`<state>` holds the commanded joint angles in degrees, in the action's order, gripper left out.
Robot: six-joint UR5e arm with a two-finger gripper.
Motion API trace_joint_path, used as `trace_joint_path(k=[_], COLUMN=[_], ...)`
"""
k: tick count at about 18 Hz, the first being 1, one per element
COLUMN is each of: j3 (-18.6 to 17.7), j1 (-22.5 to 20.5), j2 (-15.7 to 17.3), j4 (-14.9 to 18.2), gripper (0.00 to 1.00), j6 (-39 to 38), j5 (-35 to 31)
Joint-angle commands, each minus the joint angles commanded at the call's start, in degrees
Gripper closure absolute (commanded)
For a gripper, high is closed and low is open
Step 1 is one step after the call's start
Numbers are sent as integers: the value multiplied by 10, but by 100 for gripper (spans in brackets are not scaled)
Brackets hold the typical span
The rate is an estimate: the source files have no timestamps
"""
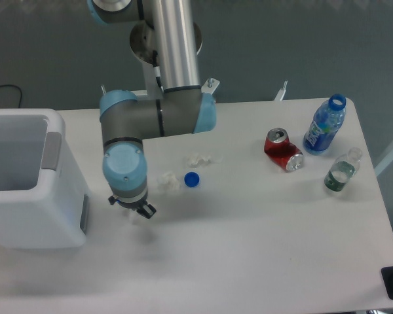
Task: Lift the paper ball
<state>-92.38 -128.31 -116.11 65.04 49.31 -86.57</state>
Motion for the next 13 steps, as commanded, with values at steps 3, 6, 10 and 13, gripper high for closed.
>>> trace_joint_path(k=[3,6,10,13], j3=[14,33,49,77], j1=[-39,-71,-118,-140], j2=[10,17,28,30], j4=[1,3,13,54], gripper=[79,79,87,98], j6=[5,7,31,39], j5=[2,-1,-3,-6])
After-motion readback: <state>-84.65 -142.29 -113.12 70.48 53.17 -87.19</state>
